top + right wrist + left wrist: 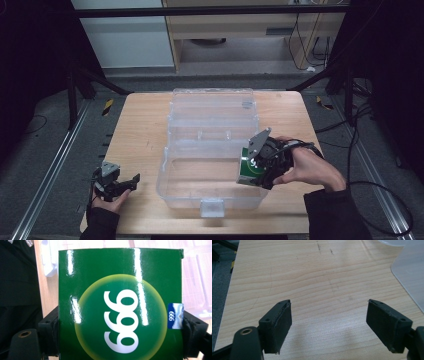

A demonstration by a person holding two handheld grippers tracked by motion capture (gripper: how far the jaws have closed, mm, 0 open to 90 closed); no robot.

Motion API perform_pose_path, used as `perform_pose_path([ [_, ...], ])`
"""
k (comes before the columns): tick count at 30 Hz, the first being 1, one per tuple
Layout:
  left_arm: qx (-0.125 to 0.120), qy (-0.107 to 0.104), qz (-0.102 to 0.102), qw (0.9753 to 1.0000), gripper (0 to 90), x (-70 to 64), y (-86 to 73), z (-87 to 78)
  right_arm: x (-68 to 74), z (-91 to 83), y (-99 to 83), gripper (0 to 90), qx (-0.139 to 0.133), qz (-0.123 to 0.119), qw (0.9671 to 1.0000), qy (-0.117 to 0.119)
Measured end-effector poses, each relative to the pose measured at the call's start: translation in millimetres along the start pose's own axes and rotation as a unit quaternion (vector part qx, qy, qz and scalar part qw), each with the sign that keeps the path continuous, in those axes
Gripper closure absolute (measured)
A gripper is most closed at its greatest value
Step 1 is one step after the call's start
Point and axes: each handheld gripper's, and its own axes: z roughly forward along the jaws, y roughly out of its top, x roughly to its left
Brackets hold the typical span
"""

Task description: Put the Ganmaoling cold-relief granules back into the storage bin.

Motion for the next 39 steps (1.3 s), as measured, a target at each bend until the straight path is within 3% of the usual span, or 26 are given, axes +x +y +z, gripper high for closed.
perform_pose_path([
  [16, -0.001, 0.0, 0.0, 1.0, 20.0, 0.2, 0.0, -0.4, 5.7, 22.3, 7.9, 15.7, 0.02, -0.026, 0.9994, 0.013],
  [24, 0.0, 0.0, 0.001, 1.0, 20.0, 0.2, 0.0, -0.3, 6.7, 32.5, 2.7, 15.7, 0.021, -0.017, 0.9994, 0.019],
  [39, -0.001, -0.001, 0.0, 1.0, 20.0, 0.5, 0.0, -0.4, 9.5, 54.8, 4.9, 15.7, 0.042, -0.023, 0.9986, 0.023],
])
